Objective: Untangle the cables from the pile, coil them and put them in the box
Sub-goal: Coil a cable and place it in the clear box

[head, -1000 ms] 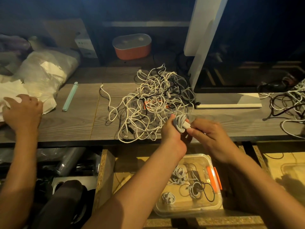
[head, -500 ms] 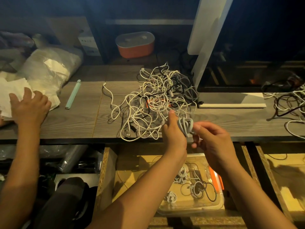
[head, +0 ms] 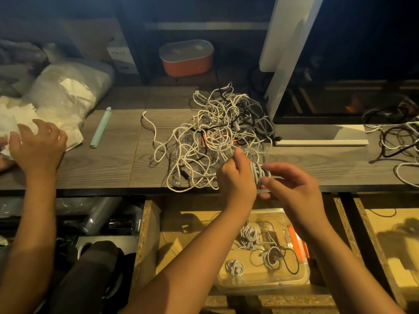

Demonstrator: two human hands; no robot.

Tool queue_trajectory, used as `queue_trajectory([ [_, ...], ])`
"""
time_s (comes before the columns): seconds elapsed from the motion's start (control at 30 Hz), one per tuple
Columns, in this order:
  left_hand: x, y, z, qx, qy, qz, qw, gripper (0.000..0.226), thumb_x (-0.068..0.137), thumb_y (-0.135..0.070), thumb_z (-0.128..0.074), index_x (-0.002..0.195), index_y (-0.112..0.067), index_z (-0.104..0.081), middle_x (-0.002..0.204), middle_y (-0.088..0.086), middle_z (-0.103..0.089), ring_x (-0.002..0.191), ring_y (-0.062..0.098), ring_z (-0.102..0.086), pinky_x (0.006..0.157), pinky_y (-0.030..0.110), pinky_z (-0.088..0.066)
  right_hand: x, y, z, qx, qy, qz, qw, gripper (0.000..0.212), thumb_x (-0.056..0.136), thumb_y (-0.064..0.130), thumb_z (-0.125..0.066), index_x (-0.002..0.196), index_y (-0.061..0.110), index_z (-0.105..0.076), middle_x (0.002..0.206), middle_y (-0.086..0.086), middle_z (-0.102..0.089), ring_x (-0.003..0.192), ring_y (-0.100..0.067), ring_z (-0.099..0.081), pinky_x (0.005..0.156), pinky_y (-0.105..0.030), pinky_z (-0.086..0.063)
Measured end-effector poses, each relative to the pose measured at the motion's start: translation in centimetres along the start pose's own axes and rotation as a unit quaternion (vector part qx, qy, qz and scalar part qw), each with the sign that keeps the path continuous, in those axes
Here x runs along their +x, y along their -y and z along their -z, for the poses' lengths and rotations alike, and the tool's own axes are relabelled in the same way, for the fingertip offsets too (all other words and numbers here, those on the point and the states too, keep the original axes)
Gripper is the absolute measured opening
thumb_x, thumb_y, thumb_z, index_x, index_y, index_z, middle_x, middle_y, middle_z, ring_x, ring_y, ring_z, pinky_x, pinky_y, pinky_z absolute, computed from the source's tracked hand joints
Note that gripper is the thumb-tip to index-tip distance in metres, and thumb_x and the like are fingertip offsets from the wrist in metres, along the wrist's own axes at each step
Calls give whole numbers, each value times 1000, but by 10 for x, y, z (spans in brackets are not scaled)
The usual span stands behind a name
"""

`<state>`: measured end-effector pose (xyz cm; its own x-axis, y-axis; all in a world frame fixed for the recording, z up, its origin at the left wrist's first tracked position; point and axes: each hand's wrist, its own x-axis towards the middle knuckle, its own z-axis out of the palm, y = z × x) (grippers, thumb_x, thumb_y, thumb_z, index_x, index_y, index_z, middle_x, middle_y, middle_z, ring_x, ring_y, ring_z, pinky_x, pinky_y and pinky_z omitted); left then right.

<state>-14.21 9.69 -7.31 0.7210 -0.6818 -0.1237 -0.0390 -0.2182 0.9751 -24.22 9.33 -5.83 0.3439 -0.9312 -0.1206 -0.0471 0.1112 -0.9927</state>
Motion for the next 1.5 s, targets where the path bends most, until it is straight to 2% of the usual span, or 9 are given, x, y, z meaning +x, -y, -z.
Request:
queue_trajectory([
  [0.33,-2,1,9,-23,120,17,992,45,100,-39,-33,66,-17,-53,59,-6,-50,55,4,-50,50,11,-37,2,9,3,10,35,-33,999,30,59,17,-75,86,10,-64,81,-6,-71,72,-22,-67,66,-30,-58],
  [0.43,1,0,12,-11,211,-4,977,41,92,-52,-46,70,-18,-56,54,-14,-47,49,-2,-48,58,26,-43,2,10,4,-16,23,-15,1000,35,60,20,-75,91,9,-63,79,-5,-71,68,-17,-67,62,-24,-57],
  [0.53,3,4,11,-37,182,5,983,41,77,-59,-53,60,-22,-56,50,-11,-51,54,14,-53,58,40,-48,4,11,6,-7,41,-29,999,40,64,14,-74,102,12,-59,84,-6,-69,73,-17,-68,63,-25,-57],
  [0.67,4,0,9,-97,158,65,980,33,80,-53,-52,56,-35,-65,52,-13,-55,59,15,-54,62,37,-43,5,13,12,37,59,-40,997,34,74,-5,-67,103,11,-61,83,-4,-71,74,-16,-67,62,-22,-55],
  [0.8,3,-7,8,-183,161,154,958,29,95,-35,-51,70,-24,-60,56,-11,-57,58,9,-54,59,27,-42,3,12,11,13,56,-31,998,23,70,15,-68,93,10,-65,76,-2,-69,66,-13,-60,56,-20,-49],
  [0.9,4,-13,8,-210,182,156,948,31,98,-30,-44,71,-19,-52,50,-12,-52,47,2,-49,51,22,-37,0,8,8,12,60,-21,998,10,82,9,-61,90,11,-67,76,2,-68,65,-7,-57,58,-18,-47],
  [1.13,1,-18,11,-264,227,251,903,32,97,-35,-45,71,-18,-52,54,-5,-52,52,8,-48,54,23,-39,0,14,12,20,85,7,996,21,85,2,-53,96,11,-68,82,8,-73,74,1,-64,65,-10,-48],
  [1.27,-2,-20,8,-219,221,206,928,32,98,-35,-44,73,-18,-54,58,-5,-53,56,7,-50,56,23,-42,2,18,19,-10,110,37,993,27,78,15,-57,98,22,-74,94,6,-74,90,-7,-67,74,-13,-50],
  [1.5,-7,-23,2,-177,162,108,965,33,98,-43,-40,74,-26,-56,72,-5,-58,71,12,-56,73,32,-45,0,8,11,23,-4,39,999,17,73,20,-64,87,22,-73,83,4,-73,77,-5,-66,66,-15,-50],
])
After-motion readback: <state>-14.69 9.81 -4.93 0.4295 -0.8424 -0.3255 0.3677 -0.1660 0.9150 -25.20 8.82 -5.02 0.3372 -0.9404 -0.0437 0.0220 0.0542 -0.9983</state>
